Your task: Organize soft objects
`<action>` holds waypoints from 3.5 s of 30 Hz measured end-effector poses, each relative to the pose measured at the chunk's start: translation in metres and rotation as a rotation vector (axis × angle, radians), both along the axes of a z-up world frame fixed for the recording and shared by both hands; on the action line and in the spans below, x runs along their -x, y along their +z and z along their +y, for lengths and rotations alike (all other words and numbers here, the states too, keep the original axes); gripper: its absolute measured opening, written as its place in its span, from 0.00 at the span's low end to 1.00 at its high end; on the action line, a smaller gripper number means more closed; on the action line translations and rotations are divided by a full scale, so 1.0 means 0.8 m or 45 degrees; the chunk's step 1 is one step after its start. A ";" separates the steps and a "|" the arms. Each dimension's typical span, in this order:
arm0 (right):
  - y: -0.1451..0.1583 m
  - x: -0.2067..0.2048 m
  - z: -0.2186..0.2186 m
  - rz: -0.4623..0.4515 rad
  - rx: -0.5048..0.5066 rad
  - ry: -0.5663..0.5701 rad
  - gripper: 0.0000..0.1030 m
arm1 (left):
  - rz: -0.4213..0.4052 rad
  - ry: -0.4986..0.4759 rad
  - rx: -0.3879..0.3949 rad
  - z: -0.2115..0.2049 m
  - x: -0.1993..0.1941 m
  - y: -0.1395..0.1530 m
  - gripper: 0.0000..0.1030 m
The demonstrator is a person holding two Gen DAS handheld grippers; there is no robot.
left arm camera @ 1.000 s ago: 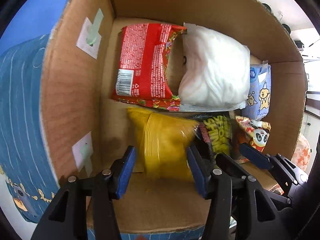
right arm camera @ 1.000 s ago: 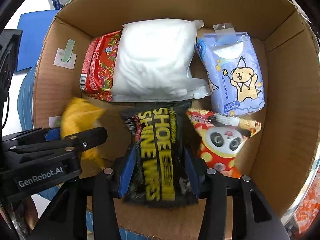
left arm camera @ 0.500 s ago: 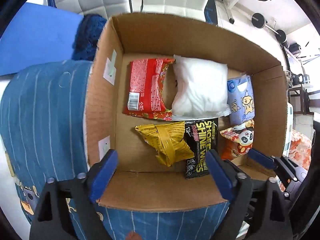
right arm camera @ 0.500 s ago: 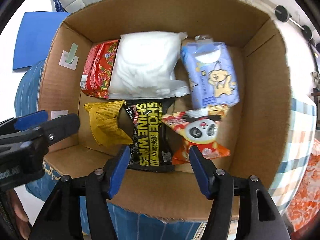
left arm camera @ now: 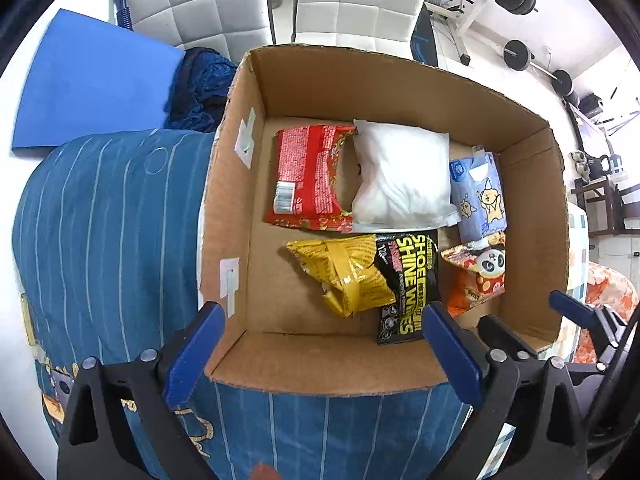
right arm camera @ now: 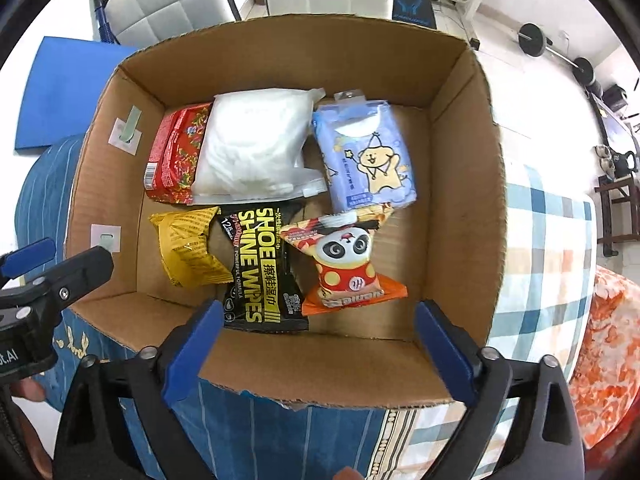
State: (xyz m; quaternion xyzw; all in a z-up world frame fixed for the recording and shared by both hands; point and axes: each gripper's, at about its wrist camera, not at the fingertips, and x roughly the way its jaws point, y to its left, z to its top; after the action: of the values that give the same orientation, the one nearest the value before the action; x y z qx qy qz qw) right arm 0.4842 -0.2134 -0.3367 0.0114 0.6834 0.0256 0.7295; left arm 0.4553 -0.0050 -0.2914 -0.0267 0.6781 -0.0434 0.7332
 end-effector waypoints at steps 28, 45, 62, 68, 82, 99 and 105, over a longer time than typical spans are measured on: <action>0.238 0.258 -0.038 -0.432 -0.116 -0.137 1.00 | -0.537 -0.039 -0.069 0.011 0.237 0.245 0.98; 0.345 0.410 -0.051 -0.484 -0.218 -0.179 1.00 | -0.588 -0.073 0.044 0.006 0.358 0.326 0.98; 0.426 0.430 -0.049 -0.722 -0.014 -0.162 1.00 | -0.724 -0.023 0.015 0.011 0.380 0.370 0.98; 0.432 0.423 -0.045 -0.736 -0.004 -0.144 1.00 | -0.759 -0.014 0.003 0.013 0.381 0.382 0.98; 0.456 0.422 -0.031 -0.818 0.031 -0.122 1.00 | -0.790 -0.015 -0.007 0.012 0.388 0.392 0.98; 0.466 0.423 -0.028 -0.822 0.043 -0.145 1.00 | -0.778 0.025 -0.036 0.021 0.391 0.389 0.98; 0.460 0.421 -0.035 -0.810 0.048 -0.163 1.00 | -0.786 0.036 -0.045 0.025 0.389 0.388 0.98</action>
State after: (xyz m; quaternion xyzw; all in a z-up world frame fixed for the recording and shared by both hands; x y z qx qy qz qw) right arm 0.1476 -0.2410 0.0311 0.0323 0.4193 -0.0307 0.9068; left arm 0.1442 0.0149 0.0188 -0.0087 0.4236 -0.0275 0.9054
